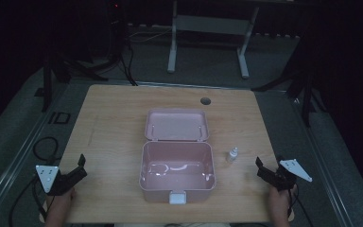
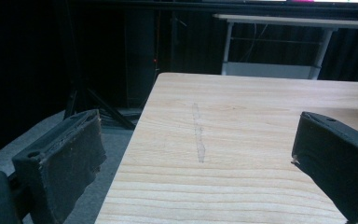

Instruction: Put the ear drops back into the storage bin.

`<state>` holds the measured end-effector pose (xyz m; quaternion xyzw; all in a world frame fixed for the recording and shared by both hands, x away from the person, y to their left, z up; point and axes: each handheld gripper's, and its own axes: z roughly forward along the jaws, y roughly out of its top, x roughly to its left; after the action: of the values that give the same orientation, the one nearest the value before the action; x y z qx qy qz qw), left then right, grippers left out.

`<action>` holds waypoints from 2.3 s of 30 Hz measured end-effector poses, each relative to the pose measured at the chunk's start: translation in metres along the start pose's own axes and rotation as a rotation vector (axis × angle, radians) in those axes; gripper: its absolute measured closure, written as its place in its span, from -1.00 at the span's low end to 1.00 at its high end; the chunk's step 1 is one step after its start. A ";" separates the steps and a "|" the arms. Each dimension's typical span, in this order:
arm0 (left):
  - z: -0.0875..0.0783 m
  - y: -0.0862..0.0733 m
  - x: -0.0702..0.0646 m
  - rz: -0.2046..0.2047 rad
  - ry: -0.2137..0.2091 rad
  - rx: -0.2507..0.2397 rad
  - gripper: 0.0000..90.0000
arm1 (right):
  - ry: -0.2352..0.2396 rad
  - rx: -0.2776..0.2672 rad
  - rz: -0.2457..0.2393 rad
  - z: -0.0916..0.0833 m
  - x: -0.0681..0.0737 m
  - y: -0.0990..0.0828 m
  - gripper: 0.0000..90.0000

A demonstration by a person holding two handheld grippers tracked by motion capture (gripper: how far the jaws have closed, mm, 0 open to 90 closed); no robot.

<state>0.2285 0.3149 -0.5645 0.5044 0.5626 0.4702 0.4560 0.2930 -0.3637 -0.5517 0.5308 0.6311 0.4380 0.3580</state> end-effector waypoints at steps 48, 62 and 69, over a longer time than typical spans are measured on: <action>0.000 0.000 0.000 -0.004 -0.035 -0.004 -0.95 | 0.329 0.882 -0.313 0.010 0.019 0.062 -0.77; 0.001 0.000 0.000 0.004 -0.046 0.002 -0.95 | 0.337 1.200 -0.451 0.025 0.028 0.062 -0.77; 0.001 0.000 0.000 0.002 -0.049 0.000 -0.95 | 0.355 1.229 -0.422 0.029 0.028 0.071 -0.77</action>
<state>0.2296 0.3151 -0.5645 0.5161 0.5509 0.4581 0.4693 0.3399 -0.3275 -0.4955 0.4234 0.9051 0.0007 -0.0405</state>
